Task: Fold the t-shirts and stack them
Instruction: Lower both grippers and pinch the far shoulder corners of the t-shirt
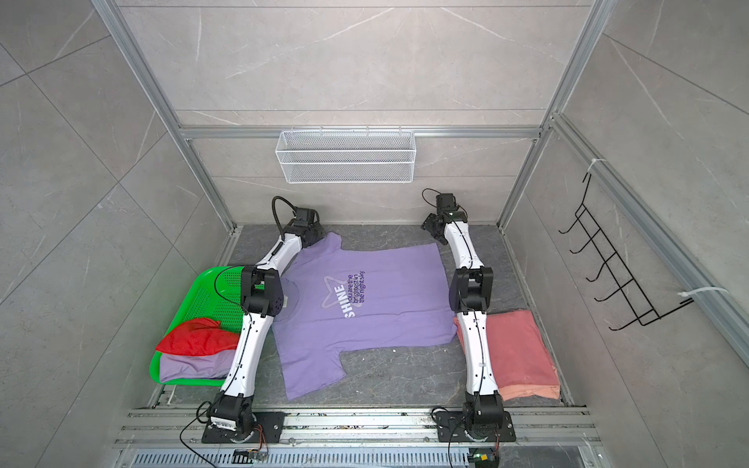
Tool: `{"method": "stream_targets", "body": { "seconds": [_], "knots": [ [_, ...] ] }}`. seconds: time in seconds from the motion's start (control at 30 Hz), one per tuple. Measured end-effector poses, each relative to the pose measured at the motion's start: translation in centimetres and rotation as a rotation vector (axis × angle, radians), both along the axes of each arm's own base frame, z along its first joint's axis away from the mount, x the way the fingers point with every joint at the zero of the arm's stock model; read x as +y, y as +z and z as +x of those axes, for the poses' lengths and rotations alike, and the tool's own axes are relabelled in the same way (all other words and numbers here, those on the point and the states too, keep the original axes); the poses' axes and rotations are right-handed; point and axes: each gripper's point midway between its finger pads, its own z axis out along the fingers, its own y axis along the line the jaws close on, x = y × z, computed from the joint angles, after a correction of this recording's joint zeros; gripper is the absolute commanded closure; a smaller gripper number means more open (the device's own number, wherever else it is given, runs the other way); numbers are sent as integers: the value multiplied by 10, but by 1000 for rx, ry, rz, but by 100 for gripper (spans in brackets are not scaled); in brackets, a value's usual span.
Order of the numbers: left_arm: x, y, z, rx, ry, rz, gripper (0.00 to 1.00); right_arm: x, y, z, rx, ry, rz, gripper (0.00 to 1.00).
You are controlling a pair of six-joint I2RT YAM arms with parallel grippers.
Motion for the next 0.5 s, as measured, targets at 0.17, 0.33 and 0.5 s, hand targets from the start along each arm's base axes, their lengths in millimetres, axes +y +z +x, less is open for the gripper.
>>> {"method": "stream_targets", "body": {
  "seconds": [0.17,0.33,0.5],
  "knots": [
    [5,-3,-2,11,12,18,100,-3,-23,-13,83,5,-24,26],
    [5,-4,-1,4,15,19,100,-6,-42,-22,134,-2,-66,27],
    [6,-3,-4,6,9,27,100,-7,-46,-28,159,4,-123,34]
  ]
}}
